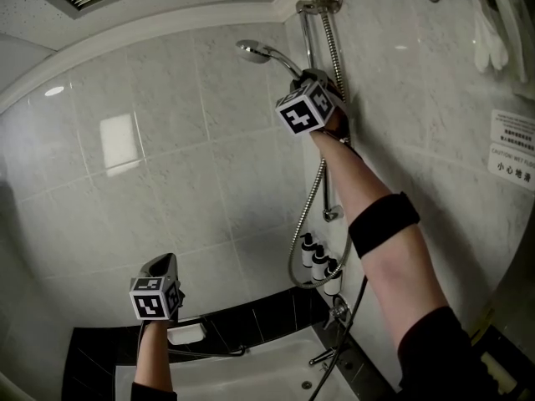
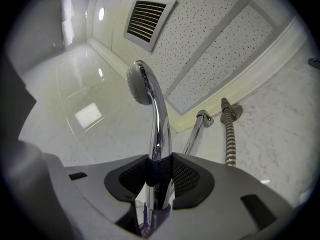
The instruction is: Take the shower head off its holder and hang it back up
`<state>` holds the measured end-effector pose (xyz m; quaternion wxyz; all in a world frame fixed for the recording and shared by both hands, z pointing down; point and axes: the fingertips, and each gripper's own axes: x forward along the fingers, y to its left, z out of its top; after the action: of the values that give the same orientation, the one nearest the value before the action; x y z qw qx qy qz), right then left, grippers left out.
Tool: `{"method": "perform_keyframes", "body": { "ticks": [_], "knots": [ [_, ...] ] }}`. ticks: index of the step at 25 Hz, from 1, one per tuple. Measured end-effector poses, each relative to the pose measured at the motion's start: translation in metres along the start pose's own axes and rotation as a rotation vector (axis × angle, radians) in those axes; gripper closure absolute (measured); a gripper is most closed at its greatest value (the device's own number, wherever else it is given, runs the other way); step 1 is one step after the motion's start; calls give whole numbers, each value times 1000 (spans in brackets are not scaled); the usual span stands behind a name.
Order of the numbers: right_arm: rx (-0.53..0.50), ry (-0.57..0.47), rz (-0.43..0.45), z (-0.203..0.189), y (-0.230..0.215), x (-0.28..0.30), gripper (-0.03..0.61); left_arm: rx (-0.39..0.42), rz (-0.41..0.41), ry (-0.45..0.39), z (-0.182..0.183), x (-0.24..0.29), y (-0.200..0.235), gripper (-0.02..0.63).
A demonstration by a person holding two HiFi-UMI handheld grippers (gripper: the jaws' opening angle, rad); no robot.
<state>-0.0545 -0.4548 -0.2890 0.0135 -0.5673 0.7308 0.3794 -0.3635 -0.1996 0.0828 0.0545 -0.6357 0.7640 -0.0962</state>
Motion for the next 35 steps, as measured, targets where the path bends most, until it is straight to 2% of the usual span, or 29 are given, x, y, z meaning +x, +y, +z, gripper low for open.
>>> {"method": "perform_keyframes", "body": {
  "ticks": [8,21,23,25,27,30,35],
  "knots": [
    [33,6,27,3,2,0,436,-13,5,13,-8,2,5,614],
    [6,12,70,7,5,1,436,-9,-6,21,-10,11,-9,614],
    [-67,-75,79,47,13,-7,436,-13,-7,22,-11,10,-10,614],
    [-133,-199,84,117,29,-21,436,-31,8,13,-9,6,-5,614],
    [-120,-256,111,167,44,-32,436,-46,16,5,-6,-3,-1,614],
    [-65,-250,167,187,68,-41,436,-40,23,9,-12,-23,6,614],
    [-16,-211,252,180,106,-55,436,-37,51,32,-27,-49,27,614]
  ]
}}
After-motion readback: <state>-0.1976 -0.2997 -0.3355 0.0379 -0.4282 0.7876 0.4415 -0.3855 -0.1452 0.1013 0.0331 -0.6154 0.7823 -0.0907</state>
